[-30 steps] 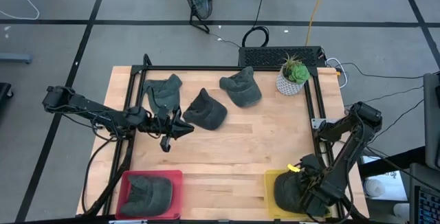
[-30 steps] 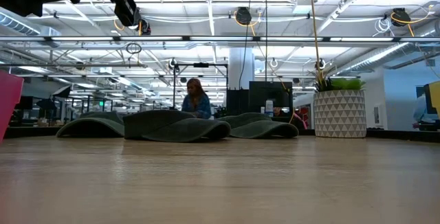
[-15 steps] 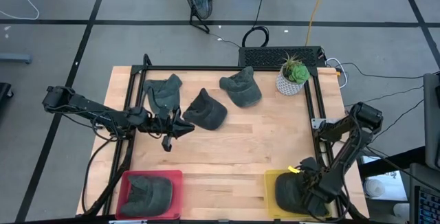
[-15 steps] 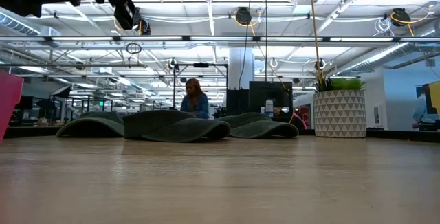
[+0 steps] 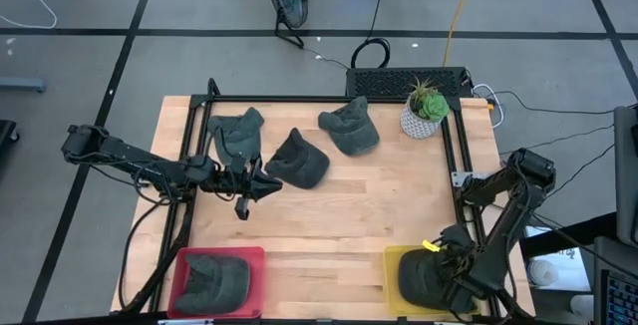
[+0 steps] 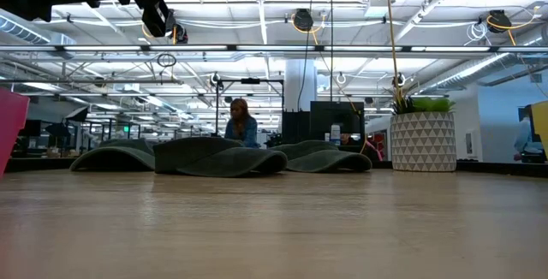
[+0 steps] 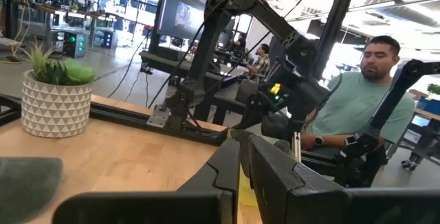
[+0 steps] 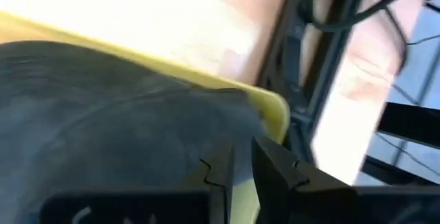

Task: Pick & Place hat
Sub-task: Put the black cap into the yellow bin

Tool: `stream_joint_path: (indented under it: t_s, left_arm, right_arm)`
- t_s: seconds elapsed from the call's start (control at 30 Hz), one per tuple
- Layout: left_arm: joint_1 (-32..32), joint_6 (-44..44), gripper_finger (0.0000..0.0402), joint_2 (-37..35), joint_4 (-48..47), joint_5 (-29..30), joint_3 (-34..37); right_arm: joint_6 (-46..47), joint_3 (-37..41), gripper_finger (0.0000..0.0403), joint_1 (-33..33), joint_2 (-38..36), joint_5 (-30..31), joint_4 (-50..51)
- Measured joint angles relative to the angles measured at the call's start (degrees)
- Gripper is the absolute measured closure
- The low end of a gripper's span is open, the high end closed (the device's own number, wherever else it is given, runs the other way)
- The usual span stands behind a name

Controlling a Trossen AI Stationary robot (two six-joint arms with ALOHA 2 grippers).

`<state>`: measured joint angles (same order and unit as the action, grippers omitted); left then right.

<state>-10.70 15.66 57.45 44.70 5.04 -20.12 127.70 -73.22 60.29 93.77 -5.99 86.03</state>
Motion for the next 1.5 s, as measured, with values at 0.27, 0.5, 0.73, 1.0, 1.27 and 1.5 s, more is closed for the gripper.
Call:
stream_joint_path:
  t_s: [0.27,0.5,0.73,1.0,1.27,1.5]
  left_arm:
    - [0.0,0.1,0.0364,0.0,0.0,0.0,0.0]
    - [0.0,0.2,0.0364,0.0,0.0,0.0,0.0]
    - [0.0,0.9,0.0364,0.0,0.0,0.0,0.0]
    - [-0.9,1.0,0.0364,0.0,0.7,0.0,0.0]
    - [-1.3,1.0,0.0364,0.0,1.6,-0.1,0.0]
    - [-1.6,1.0,0.0364,0.0,1.8,0.0,0.0]
  right_arm:
    - [1.6,-4.1,0.0362,-0.3,0.0,3.9,-8.4]
    - [1.2,-6.9,0.0362,0.0,0.0,2.9,-18.0]
    - [0.7,-5.8,0.0362,0.2,5.6,-0.4,-29.2]
    - [0.6,-5.8,0.0362,1.5,8.5,-3.1,-25.6]
    - [0.8,-4.0,0.0362,2.5,10.3,-3.0,-30.8]
    - [0.2,-9.7,0.0362,2.5,6.0,1.6,-18.1]
